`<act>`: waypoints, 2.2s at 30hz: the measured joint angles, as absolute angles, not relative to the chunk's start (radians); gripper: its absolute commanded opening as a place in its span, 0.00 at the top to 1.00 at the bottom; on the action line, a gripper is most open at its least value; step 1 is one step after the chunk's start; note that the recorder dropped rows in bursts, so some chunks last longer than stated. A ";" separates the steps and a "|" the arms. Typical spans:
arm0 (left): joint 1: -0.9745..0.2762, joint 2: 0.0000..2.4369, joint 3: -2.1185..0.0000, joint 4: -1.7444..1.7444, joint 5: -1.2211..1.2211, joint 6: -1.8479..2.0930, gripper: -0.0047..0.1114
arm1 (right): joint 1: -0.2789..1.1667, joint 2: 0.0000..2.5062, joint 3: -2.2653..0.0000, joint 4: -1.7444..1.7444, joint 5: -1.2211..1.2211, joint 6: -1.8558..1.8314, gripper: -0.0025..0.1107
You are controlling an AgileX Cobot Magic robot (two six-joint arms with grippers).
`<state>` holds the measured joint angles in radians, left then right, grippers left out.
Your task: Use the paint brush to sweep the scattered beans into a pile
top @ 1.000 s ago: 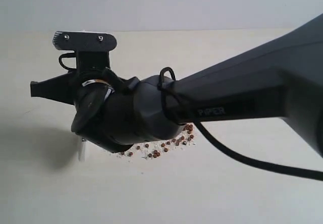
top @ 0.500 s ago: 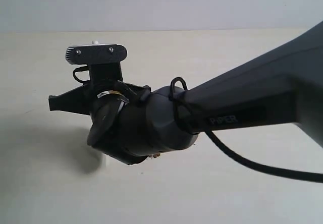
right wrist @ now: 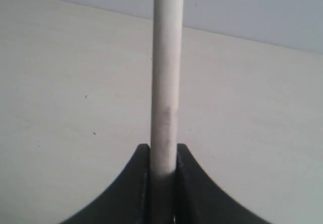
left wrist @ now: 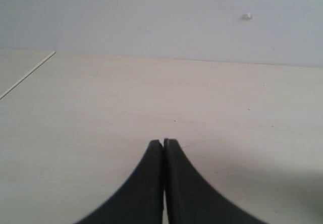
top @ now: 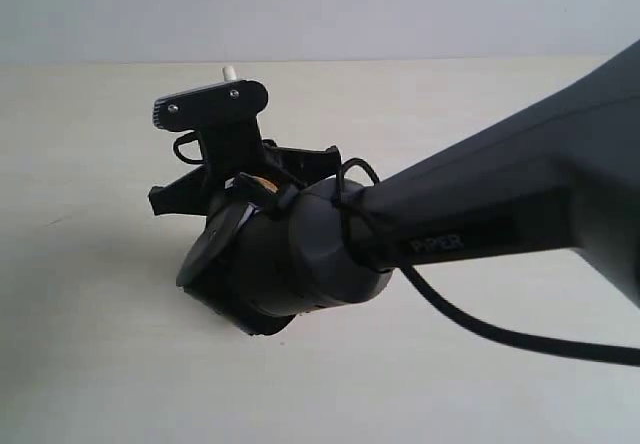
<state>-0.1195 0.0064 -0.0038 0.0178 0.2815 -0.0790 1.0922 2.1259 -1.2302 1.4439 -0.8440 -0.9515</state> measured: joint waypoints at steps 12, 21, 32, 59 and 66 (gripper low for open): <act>-0.120 0.006 -0.004 0.018 0.281 -0.079 0.96 | 1.092 1.978 -1.197 1.256 -0.655 -0.898 0.98; -0.120 0.006 -0.004 0.018 0.281 -0.079 0.96 | 1.077 1.733 -0.834 0.359 -0.657 -0.242 0.98; -0.120 0.006 -0.004 0.018 0.281 -0.079 0.96 | 0.883 1.734 -0.521 -0.157 -1.100 0.229 0.98; -0.120 0.006 -0.004 0.018 0.281 -0.079 0.96 | 0.848 1.971 -0.557 0.000 -1.200 0.233 0.98; -0.120 0.006 -0.004 0.018 0.281 -0.079 0.96 | 0.822 1.971 -0.561 0.114 -1.200 0.176 0.98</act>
<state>-0.1195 0.0064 -0.0038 0.0178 0.2815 -0.0790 0.8220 1.9710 -0.5611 0.1144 -1.1996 0.1756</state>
